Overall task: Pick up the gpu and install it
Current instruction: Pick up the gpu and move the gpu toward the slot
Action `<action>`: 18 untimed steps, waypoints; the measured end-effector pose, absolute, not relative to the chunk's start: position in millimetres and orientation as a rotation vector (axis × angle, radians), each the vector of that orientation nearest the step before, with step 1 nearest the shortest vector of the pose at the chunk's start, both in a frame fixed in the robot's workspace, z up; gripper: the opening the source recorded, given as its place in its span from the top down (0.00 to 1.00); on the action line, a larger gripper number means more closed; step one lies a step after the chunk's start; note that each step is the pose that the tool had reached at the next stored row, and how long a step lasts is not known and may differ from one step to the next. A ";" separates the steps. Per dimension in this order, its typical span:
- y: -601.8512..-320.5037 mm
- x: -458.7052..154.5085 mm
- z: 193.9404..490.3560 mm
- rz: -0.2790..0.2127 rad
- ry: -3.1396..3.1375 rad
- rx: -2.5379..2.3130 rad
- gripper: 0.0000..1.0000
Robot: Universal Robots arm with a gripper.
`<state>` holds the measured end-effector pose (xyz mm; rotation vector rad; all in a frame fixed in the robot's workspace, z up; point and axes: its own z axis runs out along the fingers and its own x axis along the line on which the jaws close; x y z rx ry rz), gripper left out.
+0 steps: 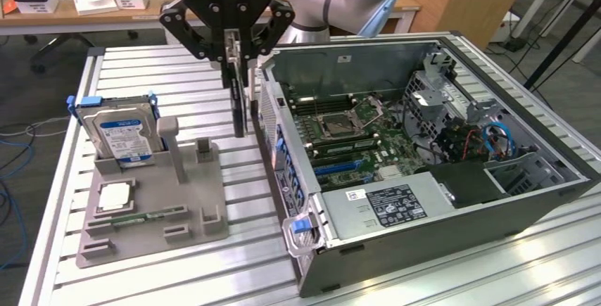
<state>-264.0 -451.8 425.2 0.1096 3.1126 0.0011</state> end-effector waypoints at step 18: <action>-451.8 -241.9 425.2 0.001 3.113 0.110 0.74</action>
